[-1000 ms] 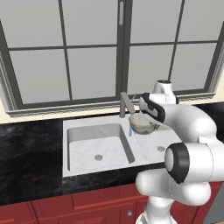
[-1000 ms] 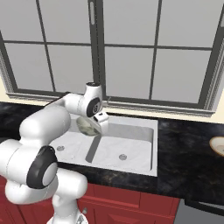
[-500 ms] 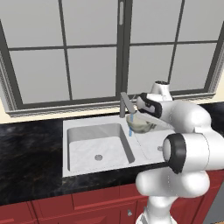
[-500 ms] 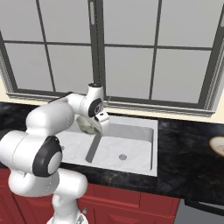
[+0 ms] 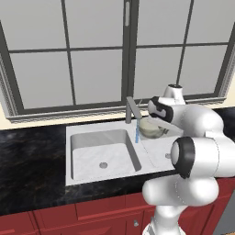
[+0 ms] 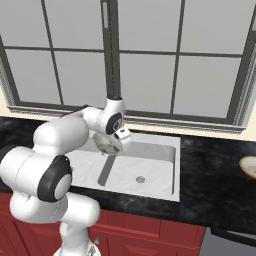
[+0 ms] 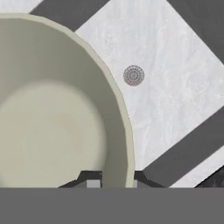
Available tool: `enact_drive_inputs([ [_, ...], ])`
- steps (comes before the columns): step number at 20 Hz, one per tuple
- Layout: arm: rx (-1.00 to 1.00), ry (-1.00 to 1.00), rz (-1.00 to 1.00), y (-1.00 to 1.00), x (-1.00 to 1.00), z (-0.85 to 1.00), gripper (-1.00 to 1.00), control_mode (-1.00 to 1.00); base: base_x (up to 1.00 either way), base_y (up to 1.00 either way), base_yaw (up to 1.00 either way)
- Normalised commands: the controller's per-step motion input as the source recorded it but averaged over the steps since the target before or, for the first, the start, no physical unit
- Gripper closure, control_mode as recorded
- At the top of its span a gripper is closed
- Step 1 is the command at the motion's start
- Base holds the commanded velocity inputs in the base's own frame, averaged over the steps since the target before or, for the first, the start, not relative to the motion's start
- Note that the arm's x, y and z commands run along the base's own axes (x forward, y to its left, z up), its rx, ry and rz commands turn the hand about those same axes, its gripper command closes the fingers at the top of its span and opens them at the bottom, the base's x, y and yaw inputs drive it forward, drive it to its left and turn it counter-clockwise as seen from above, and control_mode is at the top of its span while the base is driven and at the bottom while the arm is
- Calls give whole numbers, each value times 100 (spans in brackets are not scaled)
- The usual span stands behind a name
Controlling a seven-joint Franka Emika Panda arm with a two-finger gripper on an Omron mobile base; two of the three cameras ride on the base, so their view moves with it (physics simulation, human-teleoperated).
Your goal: Rinse each bowl for a few seconds and place them down in the sink or on the counter.
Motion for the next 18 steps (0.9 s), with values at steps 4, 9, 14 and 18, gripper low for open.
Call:
enact_drive_inputs([
  [4,-2,-1,0,-42,-17,0,100,-100,0,0,0],
  [9,0,0,-5,-52,-2,7,100,-100,0,0,0],
  [14,0,3,-11,-52,0,0,100,-100,0,0,0],
  [18,0,4,-13,-43,0,-4,100,-100,0,0,0],
])
